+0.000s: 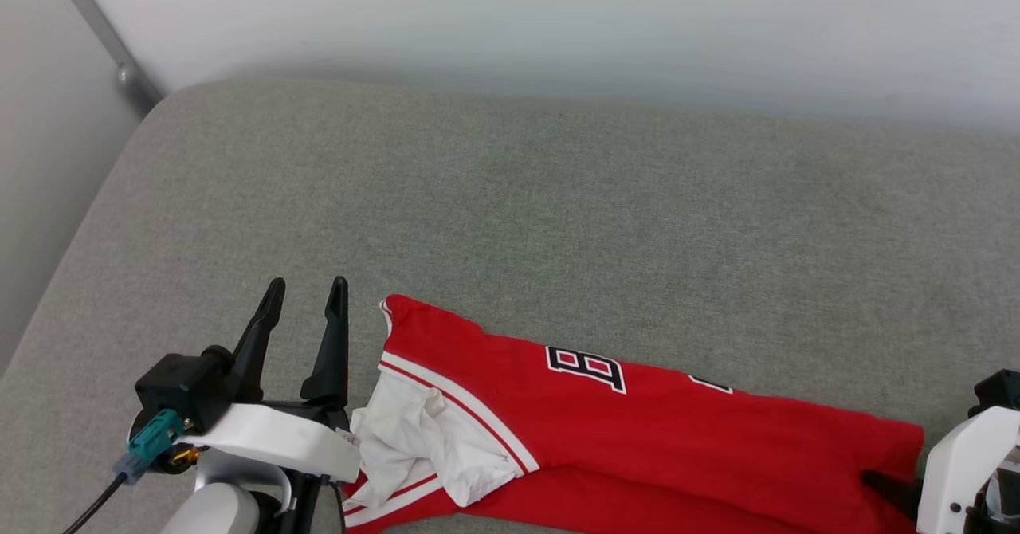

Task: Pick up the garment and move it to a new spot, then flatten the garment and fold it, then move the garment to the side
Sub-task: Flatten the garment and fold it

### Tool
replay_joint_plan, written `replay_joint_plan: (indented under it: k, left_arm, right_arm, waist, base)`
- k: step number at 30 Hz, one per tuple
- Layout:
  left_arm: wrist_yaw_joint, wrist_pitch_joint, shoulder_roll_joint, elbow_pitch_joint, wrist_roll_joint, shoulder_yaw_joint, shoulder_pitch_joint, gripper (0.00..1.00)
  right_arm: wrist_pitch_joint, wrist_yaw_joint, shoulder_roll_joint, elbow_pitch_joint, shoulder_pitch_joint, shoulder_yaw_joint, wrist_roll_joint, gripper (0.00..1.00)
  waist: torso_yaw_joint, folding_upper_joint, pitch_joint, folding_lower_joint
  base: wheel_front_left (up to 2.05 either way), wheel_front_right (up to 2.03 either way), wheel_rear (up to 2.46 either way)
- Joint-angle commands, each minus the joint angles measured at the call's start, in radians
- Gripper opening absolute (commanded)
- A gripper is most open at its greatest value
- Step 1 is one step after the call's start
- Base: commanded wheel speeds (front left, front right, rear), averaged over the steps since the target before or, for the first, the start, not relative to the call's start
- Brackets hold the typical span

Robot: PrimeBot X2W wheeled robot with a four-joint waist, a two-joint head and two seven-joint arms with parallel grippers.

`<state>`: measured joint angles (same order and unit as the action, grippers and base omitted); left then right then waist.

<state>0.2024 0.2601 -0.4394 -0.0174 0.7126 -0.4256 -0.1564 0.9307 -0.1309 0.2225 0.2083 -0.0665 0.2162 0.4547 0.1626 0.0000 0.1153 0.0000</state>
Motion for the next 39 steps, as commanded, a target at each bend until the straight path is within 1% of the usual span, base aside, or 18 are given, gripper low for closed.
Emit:
replay_joint_plan:
  k: [1, 3, 4, 5, 6, 9, 12, 19, 24, 29, 31, 33, 34, 37, 39]
  left_arm:
    - [-0.006, 0.006, 0.007, -0.005, -0.011, 0.005, 0.000, 1.00]
    - [-0.013, 0.007, 0.019, -0.007, -0.023, 0.015, 0.009, 1.00]
    - [-0.017, 0.007, 0.023, -0.005, -0.027, 0.020, 0.014, 1.00]
    - [-0.021, 0.007, 0.027, -0.003, -0.034, 0.024, 0.018, 1.00]
    - [-0.025, 0.007, 0.030, 0.000, -0.037, 0.028, 0.021, 1.00]
    - [-0.032, 0.007, 0.031, 0.011, -0.053, 0.034, 0.034, 1.00]
    - [-0.032, 0.007, 0.027, 0.022, -0.066, 0.034, 0.047, 1.00]
    - [-0.012, 0.003, 0.015, 0.030, -0.083, 0.028, 0.078, 1.00]
    - [0.006, -0.003, 0.008, 0.023, -0.088, 0.028, 0.100, 1.00]
    - [0.018, -0.005, 0.010, 0.016, -0.093, 0.021, 0.115, 1.00]
    - [0.021, -0.005, 0.012, 0.015, -0.093, 0.020, 0.120, 1.00]
    - [0.024, -0.004, 0.014, 0.015, -0.091, 0.019, 0.126, 1.00]
    - [0.024, -0.004, 0.015, 0.016, -0.089, 0.019, 0.129, 1.00]
    - [0.026, -0.003, 0.018, 0.017, -0.085, 0.020, 0.129, 1.00]
    - [0.023, -0.003, 0.019, 0.016, -0.084, 0.018, 0.127, 1.00]
  right_arm:
    - [0.010, 0.000, -0.012, 0.026, -0.003, -0.012, 0.002, 1.00]
    - [0.023, 0.000, -0.021, 0.054, 0.000, -0.027, 0.013, 1.00]
    - [0.029, 0.000, -0.025, 0.063, 0.000, -0.034, 0.020, 0.76]
    - [0.028, 0.000, -0.027, 0.069, -0.004, -0.040, 0.029, 0.33]
    - [0.027, 0.000, -0.025, 0.072, -0.009, -0.045, 0.036, 0.00]
    - [0.017, -0.001, -0.010, 0.052, -0.021, -0.058, 0.041, 0.00]
    - [0.012, 0.000, 0.019, 0.026, -0.030, -0.068, 0.044, 0.00]
    - [0.018, 0.000, 0.050, -0.029, -0.050, -0.079, 0.049, 0.00]
    - [0.041, 0.000, 0.074, -0.049, -0.057, -0.008, 0.034, 0.00]
    - [0.077, 0.000, 0.093, -0.062, -0.062, 0.136, 0.003, 0.00]
    - [0.096, 0.000, 0.076, -0.066, -0.072, 0.196, -0.008, 0.00]
    - [0.127, 0.000, 0.046, -0.066, -0.081, 0.247, 0.001, 0.00]
    - [0.148, 0.000, 0.023, -0.065, -0.086, 0.268, 0.013, 0.00]
    - [0.224, 0.000, -0.076, -0.060, -0.119, 0.318, 0.090, 0.00]
    - [0.270, 0.000, -0.122, -0.066, -0.132, 0.333, 0.144, 0.00]
  waist:
    - [0.010, 0.0000, 0.010, 0.0000]
    - [0.013, 0.0000, 0.013, 0.0000]
    - [0.014, 0.0000, 0.013, 0.0000]
    - [0.014, 0.0000, 0.013, 0.0000]
    - [0.013, 0.0000, 0.011, 0.0000]
    - [0.005, 0.0000, -0.003, 0.0000]
    - [-0.007, 0.0000, -0.026, 0.0000]
    - [-0.043, 0.0000, -0.084, 0.0000]
    - [-0.071, 0.0000, -0.110, 0.0000]
    - [-0.092, 0.0000, -0.123, 0.0000]
    - [-0.099, 0.0000, -0.126, 0.0000]
    - [-0.106, 0.0000, -0.128, 0.0000]
    - [-0.108, 0.0000, -0.129, 0.0000]
    - [-0.114, 0.0000, -0.130, 0.0000]
    - [-0.115, 0.0000, -0.128, 0.0000]
  base:
    - [0.00, 0.00, 0.00]
    - [0.00, 0.00, 0.00]
    - [0.00, 0.00, 0.00]
    - [0.00, 0.00, 0.00]
    - [0.00, 0.00, 0.00]
    - [0.00, 0.00, 0.00]
    - [0.00, 0.00, 0.00]
    - [0.00, 0.00, 0.00]
    - [0.00, 0.00, 0.00]
    - [0.00, 0.00, 0.00]
    - [0.00, 0.00, 0.00]
    - [0.00, 0.00, 0.00]
    - [0.00, 0.00, 0.00]
    - [0.00, 0.00, 0.00]
    - [0.00, 0.00, 0.00]
